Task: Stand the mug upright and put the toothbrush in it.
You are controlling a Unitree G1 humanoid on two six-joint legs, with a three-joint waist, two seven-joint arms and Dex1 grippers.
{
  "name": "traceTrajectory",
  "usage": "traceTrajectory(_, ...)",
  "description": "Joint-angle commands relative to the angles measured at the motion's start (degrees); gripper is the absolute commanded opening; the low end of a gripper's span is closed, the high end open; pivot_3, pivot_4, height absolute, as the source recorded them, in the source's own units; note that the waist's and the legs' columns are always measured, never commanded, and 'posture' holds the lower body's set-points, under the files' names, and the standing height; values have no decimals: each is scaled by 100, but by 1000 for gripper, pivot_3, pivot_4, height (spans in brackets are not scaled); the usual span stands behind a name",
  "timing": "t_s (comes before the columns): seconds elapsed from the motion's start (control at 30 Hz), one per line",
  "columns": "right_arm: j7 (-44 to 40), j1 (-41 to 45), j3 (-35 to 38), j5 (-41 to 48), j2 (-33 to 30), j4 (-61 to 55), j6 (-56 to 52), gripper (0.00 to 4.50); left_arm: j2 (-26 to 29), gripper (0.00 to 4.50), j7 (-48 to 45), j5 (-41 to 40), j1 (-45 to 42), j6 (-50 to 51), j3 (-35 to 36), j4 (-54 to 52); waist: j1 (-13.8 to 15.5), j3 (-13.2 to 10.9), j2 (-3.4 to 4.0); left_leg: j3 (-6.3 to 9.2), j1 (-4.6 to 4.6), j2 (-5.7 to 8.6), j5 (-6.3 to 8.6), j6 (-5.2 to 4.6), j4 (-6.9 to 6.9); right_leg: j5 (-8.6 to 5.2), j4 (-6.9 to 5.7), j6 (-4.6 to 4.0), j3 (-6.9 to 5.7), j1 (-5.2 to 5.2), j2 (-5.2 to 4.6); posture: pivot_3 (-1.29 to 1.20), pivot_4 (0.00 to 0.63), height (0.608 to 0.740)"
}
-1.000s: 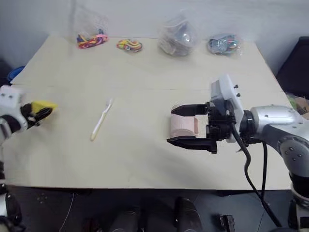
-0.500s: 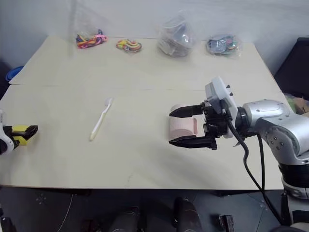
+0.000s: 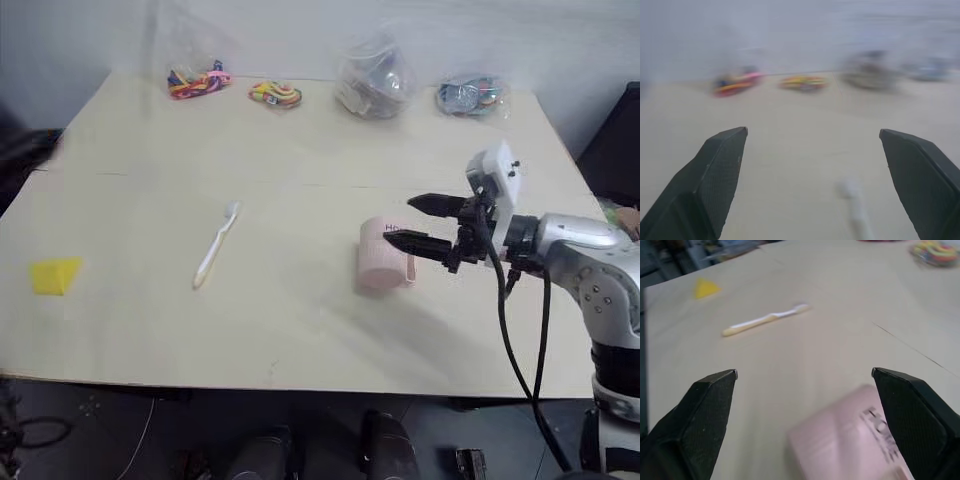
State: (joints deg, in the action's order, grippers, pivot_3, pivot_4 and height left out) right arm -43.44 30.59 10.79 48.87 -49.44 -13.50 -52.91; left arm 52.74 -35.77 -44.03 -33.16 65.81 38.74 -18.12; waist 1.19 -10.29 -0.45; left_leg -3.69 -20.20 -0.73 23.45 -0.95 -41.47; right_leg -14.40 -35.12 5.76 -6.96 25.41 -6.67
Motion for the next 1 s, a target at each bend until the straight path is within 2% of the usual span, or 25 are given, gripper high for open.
traceTrajectory(0.03, 877, -13, 268, -174, 139, 143, -504, 4500, 213, 4480, -970, -1029, 354, 102, -510, -1006, -66, 0, 2, -1, 0, 1, 0, 0, 3, 0, 0, 0, 0, 3, 5, 0, 150, 740)
traceTrajectory(0.1, 1373, 38, 262, -328, 278, 338, -833, 4500, 469, 4480, -1522, -1116, 715, -93, -946, -1339, -169, -1, 3, -4, 13, 6, -1, 5, 21, -4, 0, -8, 9, 7, 16, 0, 150, 740)
traceTrajectory(0.17, 1841, 119, 287, -406, 525, 540, -1199, 4500, 771, 4480, -1969, -842, 954, -504, -1463, -1431, -216, -1, 5, -12, 23, 1, -8, 19, 36, -10, -2, -18, 12, 7, 26, 0, 150, 740)
traceTrajectory(0.27, 2177, 202, 196, -397, 926, 609, -1621, 4500, 1020, 4480, -2423, -433, 896, -1124, -2133, -1238, -217, -7, 16, -21, 23, -5, -17, 36, 43, -16, -5, -29, 9, 8, 38, 0, 150, 740)
traceTrajectory(0.37, 2374, 283, 73, -488, 1242, 699, -1884, 4500, 1077, 4480, -2703, -101, 662, -1603, -2638, -993, -190, -6, 24, -19, 22, -6, -18, 39, 42, -18, -10, -32, 12, 10, 42, 0, 150, 740)
traceTrajectory(0.57, 2305, 473, -491, -923, 1694, 982, -1701, 4500, 852, 4480, -2910, 175, 20, -2006, -3288, -593, -125, -7, 25, -12, 11, 1, -18, 37, 34, -17, -7, -30, 10, 10, 41, 0, 150, 740)
traceTrajectory(0.67, 2233, 597, -730, -1180, 1723, 1145, -1581, 3880, 759, 4500, -2911, 252, -98, -2104, -3404, -513, -138, -7, 25, -12, 11, 0, -18, 37, 35, -16, -5, -29, 10, 10, 42, 0, 150, 740)
traceTrajectory(1.0, 1872, 739, -949, -1580, 1699, 1123, -1444, 352, 575, 4500, -2785, 292, -217, -2122, -3416, -431, -128, -8, 25, -4, 9, -2, -18, 36, 34, -16, -4, -29, 6, 10, 41, 0, 150, 740)
